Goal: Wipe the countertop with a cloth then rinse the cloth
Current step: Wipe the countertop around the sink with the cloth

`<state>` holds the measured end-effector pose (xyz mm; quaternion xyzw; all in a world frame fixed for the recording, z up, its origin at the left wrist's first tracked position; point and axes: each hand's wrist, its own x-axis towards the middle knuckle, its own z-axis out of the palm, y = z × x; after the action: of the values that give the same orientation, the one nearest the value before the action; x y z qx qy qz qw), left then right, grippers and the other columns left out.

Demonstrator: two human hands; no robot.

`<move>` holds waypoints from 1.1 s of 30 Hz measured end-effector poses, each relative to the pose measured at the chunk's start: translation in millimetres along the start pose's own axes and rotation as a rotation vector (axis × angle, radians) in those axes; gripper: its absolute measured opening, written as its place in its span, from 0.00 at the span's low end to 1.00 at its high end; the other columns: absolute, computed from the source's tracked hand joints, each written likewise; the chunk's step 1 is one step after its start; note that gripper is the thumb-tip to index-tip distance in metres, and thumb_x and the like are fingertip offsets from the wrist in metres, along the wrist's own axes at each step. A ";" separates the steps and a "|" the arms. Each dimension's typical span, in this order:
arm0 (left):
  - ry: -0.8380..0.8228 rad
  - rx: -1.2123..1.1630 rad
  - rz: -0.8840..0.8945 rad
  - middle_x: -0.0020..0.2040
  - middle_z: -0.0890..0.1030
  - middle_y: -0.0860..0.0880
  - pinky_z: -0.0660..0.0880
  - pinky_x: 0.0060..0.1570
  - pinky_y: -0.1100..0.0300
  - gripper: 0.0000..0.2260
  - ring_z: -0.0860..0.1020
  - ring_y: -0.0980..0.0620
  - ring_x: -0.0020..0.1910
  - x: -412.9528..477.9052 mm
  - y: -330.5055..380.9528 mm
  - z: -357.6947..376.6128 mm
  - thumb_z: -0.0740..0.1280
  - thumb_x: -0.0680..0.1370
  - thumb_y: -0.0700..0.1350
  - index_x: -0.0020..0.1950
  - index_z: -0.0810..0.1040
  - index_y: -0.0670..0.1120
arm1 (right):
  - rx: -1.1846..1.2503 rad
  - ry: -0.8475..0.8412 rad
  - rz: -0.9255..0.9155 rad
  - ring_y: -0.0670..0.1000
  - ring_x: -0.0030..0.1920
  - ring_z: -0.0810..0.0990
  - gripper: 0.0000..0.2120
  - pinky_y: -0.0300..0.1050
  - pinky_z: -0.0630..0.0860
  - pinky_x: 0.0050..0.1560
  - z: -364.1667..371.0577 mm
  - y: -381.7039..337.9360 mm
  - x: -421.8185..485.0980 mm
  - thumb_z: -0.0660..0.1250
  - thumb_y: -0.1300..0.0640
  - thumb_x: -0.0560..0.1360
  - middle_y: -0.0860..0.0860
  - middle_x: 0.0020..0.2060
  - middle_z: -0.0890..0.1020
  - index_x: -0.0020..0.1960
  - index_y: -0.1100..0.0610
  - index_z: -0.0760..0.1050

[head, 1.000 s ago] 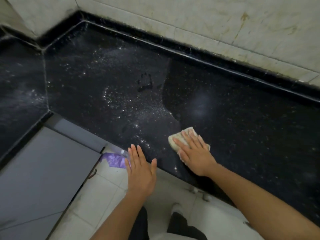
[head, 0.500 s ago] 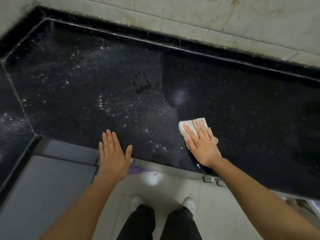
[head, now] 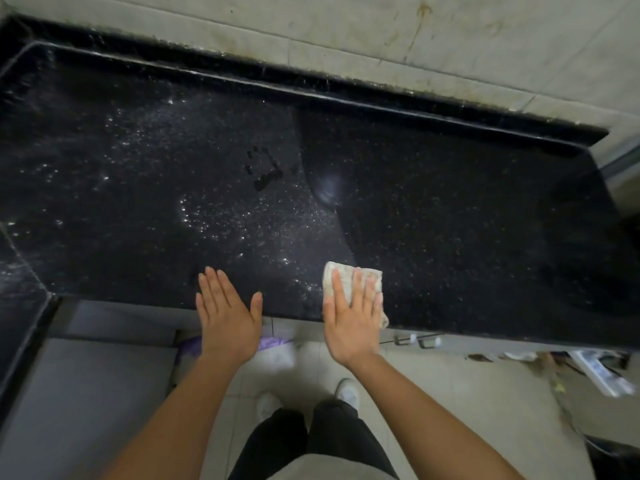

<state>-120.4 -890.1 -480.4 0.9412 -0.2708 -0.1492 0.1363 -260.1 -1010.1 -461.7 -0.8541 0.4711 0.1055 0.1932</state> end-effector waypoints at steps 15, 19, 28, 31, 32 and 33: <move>-0.020 0.013 -0.011 0.76 0.40 0.37 0.36 0.72 0.51 0.34 0.38 0.43 0.76 1.9 0.6 -2.7 0.51 0.80 0.56 0.75 0.41 0.34 | -0.243 -0.185 -0.576 0.49 0.74 0.28 0.25 0.50 0.29 0.73 -25.0 27.5 28.6 0.32 0.39 0.77 0.46 0.76 0.35 0.74 0.37 0.36; -0.073 0.033 -0.016 0.76 0.37 0.38 0.34 0.72 0.52 0.35 0.35 0.44 0.75 1.1 2.0 -6.8 0.46 0.80 0.58 0.75 0.38 0.35 | -0.267 -0.154 -0.510 0.47 0.72 0.27 0.23 0.48 0.28 0.72 -44.2 36.8 66.6 0.35 0.43 0.80 0.48 0.77 0.36 0.73 0.37 0.32; -0.130 0.035 -0.048 0.72 0.28 0.44 0.29 0.69 0.55 0.39 0.26 0.50 0.70 2.9 0.4 -6.3 0.27 0.70 0.66 0.71 0.29 0.40 | -0.188 -0.184 -0.365 0.50 0.75 0.30 0.24 0.49 0.28 0.72 -77.6 -4.0 179.1 0.39 0.45 0.83 0.49 0.76 0.34 0.77 0.42 0.37; -0.169 0.043 -0.077 0.72 0.26 0.44 0.28 0.68 0.56 0.40 0.24 0.50 0.69 4.7 2.8 -9.6 0.21 0.66 0.67 0.70 0.26 0.41 | -0.157 -0.165 -0.340 0.52 0.75 0.29 0.24 0.52 0.29 0.73 -79.8 -19.2 204.1 0.39 0.45 0.82 0.50 0.76 0.34 0.76 0.42 0.36; -0.182 0.045 -0.083 0.71 0.25 0.44 0.28 0.68 0.56 0.40 0.23 0.50 0.68 5.0 3.4 -10.9 0.21 0.66 0.66 0.70 0.25 0.41 | -0.166 -0.154 -0.343 0.53 0.75 0.29 0.25 0.54 0.30 0.73 -77.8 -21.1 205.0 0.39 0.45 0.82 0.52 0.77 0.34 0.76 0.42 0.35; -0.197 0.054 -0.086 0.71 0.24 0.44 0.28 0.68 0.55 0.40 0.23 0.50 0.68 5.0 4.6 -12.7 0.20 0.66 0.66 0.69 0.25 0.41 | -0.182 -0.147 -0.360 0.54 0.74 0.29 0.26 0.55 0.30 0.73 -74.0 -21.0 202.0 0.38 0.44 0.81 0.53 0.77 0.34 0.77 0.43 0.35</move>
<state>-114.0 -894.3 -468.3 0.9360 -0.2462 -0.2394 0.0772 -134.7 -1186.1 -463.2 -0.9284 0.2842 0.1735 0.1651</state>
